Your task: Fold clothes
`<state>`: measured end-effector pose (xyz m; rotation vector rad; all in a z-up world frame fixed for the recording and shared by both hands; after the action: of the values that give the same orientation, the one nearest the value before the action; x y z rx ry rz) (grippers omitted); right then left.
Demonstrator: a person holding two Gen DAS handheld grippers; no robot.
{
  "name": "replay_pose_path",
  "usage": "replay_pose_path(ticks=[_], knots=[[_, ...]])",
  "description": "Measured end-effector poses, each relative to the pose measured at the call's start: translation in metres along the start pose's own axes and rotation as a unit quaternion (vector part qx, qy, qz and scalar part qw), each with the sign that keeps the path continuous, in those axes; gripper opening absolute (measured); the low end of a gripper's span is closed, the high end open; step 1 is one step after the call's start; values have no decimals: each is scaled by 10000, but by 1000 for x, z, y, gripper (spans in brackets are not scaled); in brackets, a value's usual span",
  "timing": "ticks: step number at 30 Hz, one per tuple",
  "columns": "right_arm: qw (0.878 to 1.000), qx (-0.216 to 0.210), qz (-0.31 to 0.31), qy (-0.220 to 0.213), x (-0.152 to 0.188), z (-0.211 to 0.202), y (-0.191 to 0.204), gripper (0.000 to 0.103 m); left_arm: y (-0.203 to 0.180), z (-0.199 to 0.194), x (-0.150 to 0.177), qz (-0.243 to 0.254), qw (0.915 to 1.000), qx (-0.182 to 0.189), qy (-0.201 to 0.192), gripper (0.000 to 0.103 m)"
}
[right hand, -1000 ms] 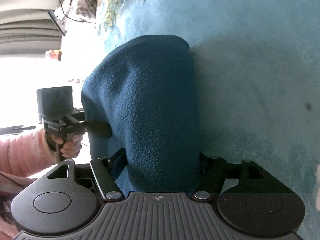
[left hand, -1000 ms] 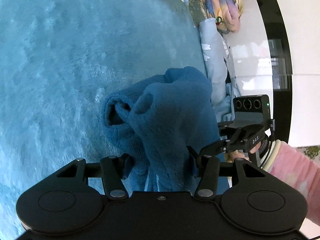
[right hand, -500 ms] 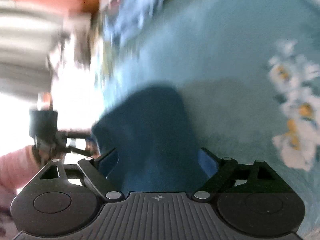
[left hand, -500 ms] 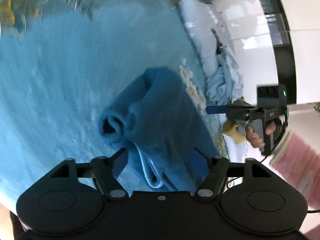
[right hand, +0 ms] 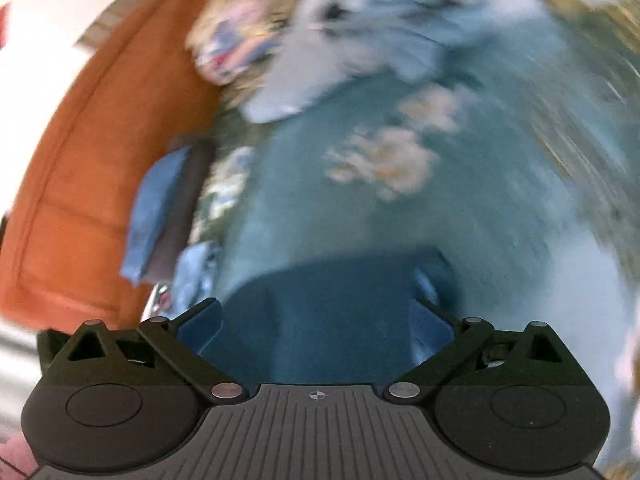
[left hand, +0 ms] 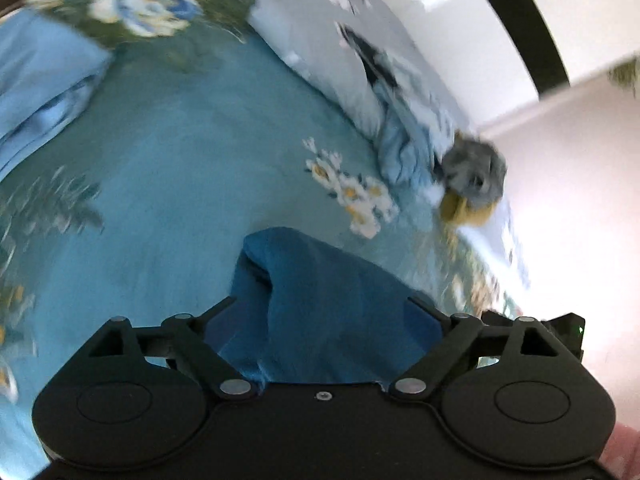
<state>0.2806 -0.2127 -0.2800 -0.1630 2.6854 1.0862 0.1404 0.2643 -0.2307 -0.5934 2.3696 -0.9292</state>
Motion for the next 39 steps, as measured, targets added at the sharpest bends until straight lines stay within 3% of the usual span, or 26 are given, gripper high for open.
replay_pose_path(ticks=[4,10,13,17,22,24,26,28,29,31,33,39], knots=[[9973,62,720,-124,30,13,-28,101,7,40,-11,371,9965,-18,755,87],[9945,364,964,-200,38,33,-38,102,25,70,-9,437,9928,-107,1113,87],[9939,412,882,-527,41,17,-28,102,21,62,-8,595,9935,-84,962,86],[9944,634,262,-798,41,-9,7,96,-2,36,-15,770,9958,134,473,85],[9932,889,-369,-659,43,-14,53,85,-39,23,-12,1310,9906,251,315,85],[9927,977,-507,-500,50,-9,66,72,-53,26,-3,1601,9862,220,360,82],[9919,1076,-604,-291,59,-1,75,60,-63,31,9,1836,9820,190,399,72],[9909,1140,-697,-126,68,6,79,45,-67,40,21,1998,9781,100,565,46],[9901,1194,-742,-53,73,8,80,36,-67,45,27,2065,9761,8,675,39],[9882,1333,-749,62,79,11,78,28,-62,55,38,2098,9733,-191,910,8],[9861,1486,-724,164,83,14,75,15,-52,60,44,1958,9743,-353,1059,6],[9759,1999,-683,554,99,26,63,15,-24,69,59,1710,9731,-789,1325,6]])
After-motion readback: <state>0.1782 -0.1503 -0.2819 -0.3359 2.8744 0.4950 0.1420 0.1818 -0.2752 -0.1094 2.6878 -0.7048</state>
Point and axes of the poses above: each gripper's, at about its wrist camera, not at the fingertips, and z roughly the way its jaws point, y to its left, x to its underside, the point moved 1 cm from there along z, roughly the way its jaws point, and after that the axes turned 5 degrees about x, right-handed, at the moved point
